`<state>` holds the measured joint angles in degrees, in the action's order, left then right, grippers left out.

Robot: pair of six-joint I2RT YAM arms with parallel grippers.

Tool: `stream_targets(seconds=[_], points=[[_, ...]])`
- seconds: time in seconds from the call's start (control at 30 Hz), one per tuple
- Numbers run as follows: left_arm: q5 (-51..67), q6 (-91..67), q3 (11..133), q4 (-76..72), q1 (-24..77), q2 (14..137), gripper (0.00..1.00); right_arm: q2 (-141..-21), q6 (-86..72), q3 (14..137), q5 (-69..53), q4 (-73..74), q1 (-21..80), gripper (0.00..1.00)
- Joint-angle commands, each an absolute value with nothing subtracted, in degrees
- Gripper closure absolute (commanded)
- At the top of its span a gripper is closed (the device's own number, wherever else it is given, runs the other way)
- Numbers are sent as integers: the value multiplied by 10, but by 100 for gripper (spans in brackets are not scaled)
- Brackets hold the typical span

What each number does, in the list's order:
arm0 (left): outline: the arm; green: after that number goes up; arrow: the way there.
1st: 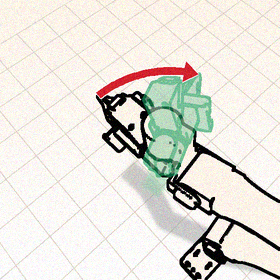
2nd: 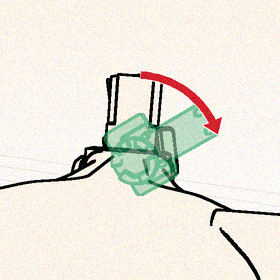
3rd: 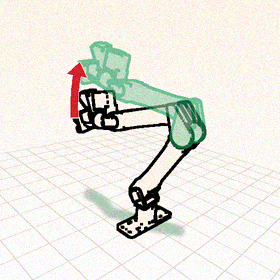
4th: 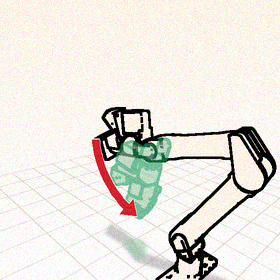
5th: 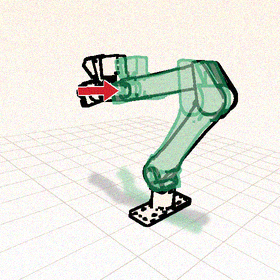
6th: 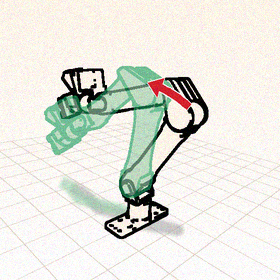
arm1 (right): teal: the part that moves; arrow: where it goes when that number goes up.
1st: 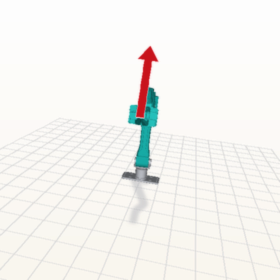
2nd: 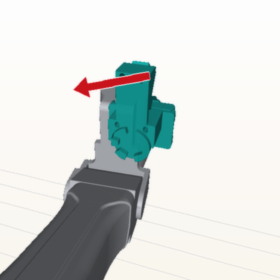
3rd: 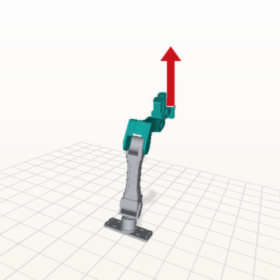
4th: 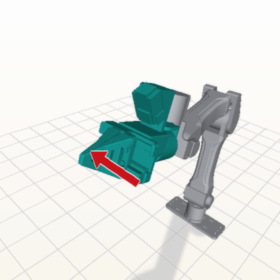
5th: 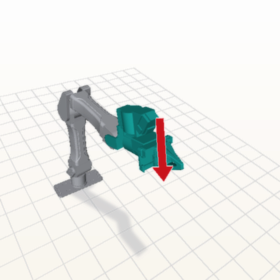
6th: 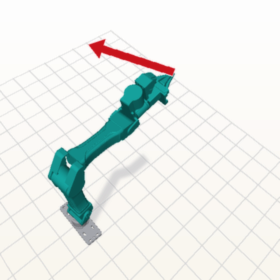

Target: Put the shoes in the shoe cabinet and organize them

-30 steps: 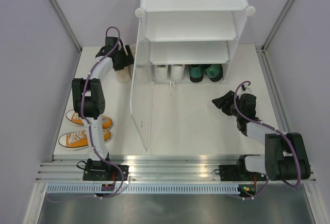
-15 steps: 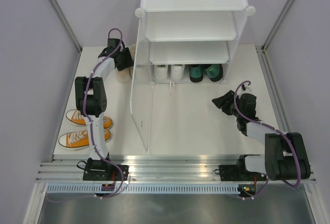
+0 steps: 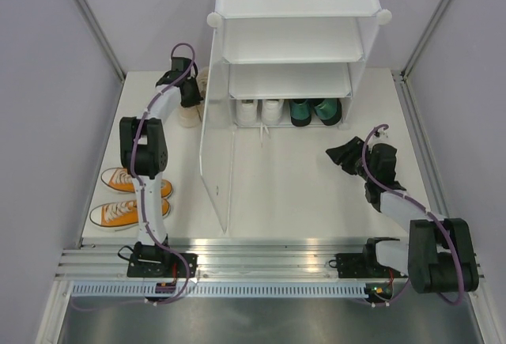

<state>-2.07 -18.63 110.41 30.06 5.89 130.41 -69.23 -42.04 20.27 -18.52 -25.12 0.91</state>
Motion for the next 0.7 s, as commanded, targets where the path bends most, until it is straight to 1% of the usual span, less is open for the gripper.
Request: stream_targets(seconds=[0.0,0.13,0.17,0.23,0.27,0.3,0.4,0.43,0.6,0.67], points=[[-17,-206,1063,361,63,1247,98,-655,-417,205,-203,-243,7,45],[-14,-244,995,357,63,1158,98,-612,-412,193,-207,-205,7,45],[-26,-255,959,358,63,1113,98,-591,-410,191,-207,-198,8,45],[-23,-282,908,332,64,1061,98,-570,-407,188,-208,-168,7,45],[-19,-291,855,325,64,1038,98,-558,-404,187,-208,-158,7,45],[-15,-304,829,317,65,989,98,-534,-403,186,-210,-150,7,45],[-6,-321,734,293,72,918,98,-493,-403,185,-219,-117,8,45],[-4,-324,691,287,75,878,98,-484,-403,188,-227,-98,8,45],[10,-362,569,267,111,735,98,-436,-415,187,-243,-58,7,45],[6,-373,521,262,141,705,98,-427,-419,185,-248,-52,7,45]])
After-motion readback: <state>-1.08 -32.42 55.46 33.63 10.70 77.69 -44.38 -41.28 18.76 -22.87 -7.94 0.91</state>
